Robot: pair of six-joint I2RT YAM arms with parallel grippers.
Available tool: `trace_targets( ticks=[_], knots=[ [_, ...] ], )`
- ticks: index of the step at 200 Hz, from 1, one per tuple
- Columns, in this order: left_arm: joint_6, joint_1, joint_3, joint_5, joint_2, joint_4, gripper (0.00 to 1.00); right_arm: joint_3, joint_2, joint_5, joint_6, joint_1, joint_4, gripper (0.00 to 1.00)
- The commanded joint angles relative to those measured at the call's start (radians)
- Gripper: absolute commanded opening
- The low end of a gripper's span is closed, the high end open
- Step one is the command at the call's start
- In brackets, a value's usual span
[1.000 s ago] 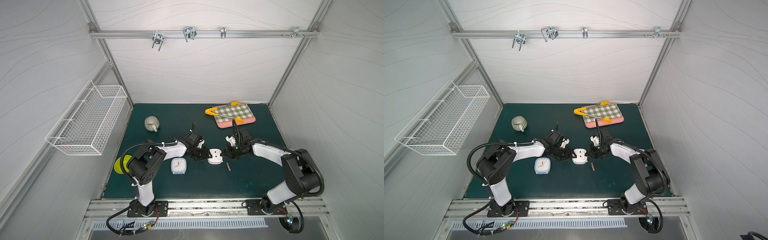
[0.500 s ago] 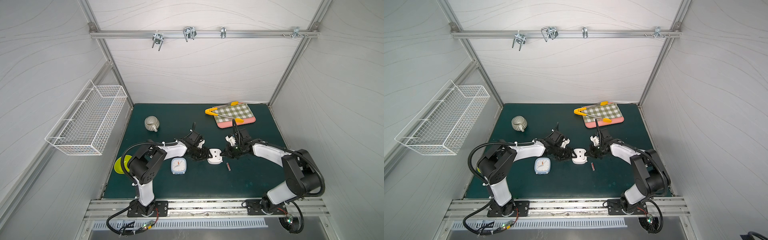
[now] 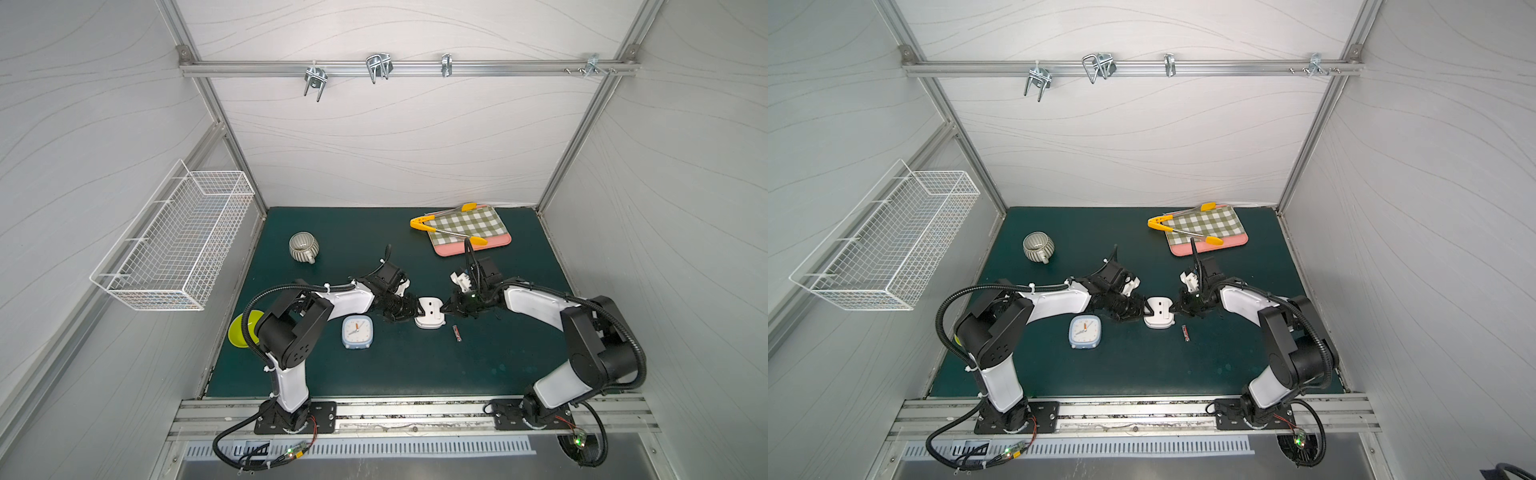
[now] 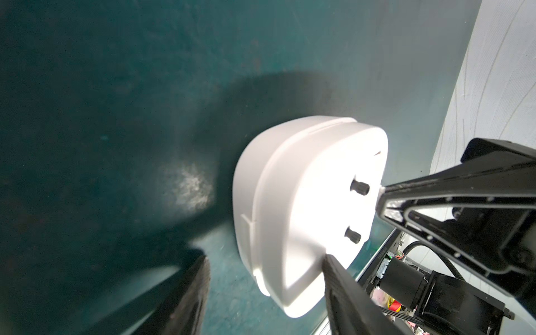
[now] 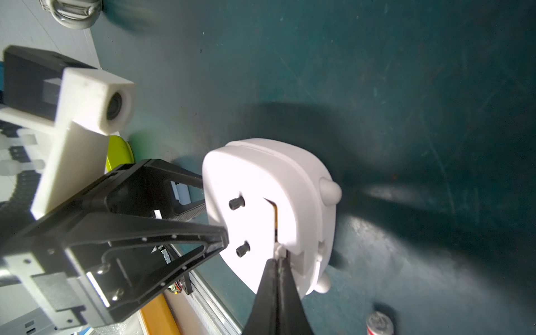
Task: Insert the battery into the alarm
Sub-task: Install the cover on the alarm.
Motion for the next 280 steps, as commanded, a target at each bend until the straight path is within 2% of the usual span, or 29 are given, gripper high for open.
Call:
trace_targets(
  ticks=[1,83,132,145,181,232,280],
  knots=[
    [0.007,-0.008,0.015,-0.017,0.036,-0.03,0.64,0.006,0.009,-0.005,-0.033,-0.001,-0.008,0.0],
    [0.006,-0.009,0.015,-0.014,0.039,-0.028,0.64,0.011,0.016,-0.033,-0.004,0.026,0.007,0.0],
    [0.005,-0.009,0.015,-0.011,0.041,-0.025,0.64,0.011,0.007,0.009,-0.001,0.039,-0.01,0.0],
    [0.005,-0.009,0.013,-0.013,0.038,-0.027,0.64,0.016,0.015,0.021,-0.005,0.039,-0.023,0.06],
    [0.008,-0.007,0.009,-0.02,0.034,-0.031,0.64,0.024,-0.012,0.043,-0.006,0.039,-0.052,0.11],
    [0.009,-0.007,0.01,-0.017,0.036,-0.031,0.64,0.023,-0.021,0.051,-0.009,0.039,-0.061,0.08],
    [0.009,-0.007,0.013,-0.018,0.038,-0.031,0.64,0.025,-0.029,0.058,-0.009,0.03,-0.061,0.12]
  ],
)
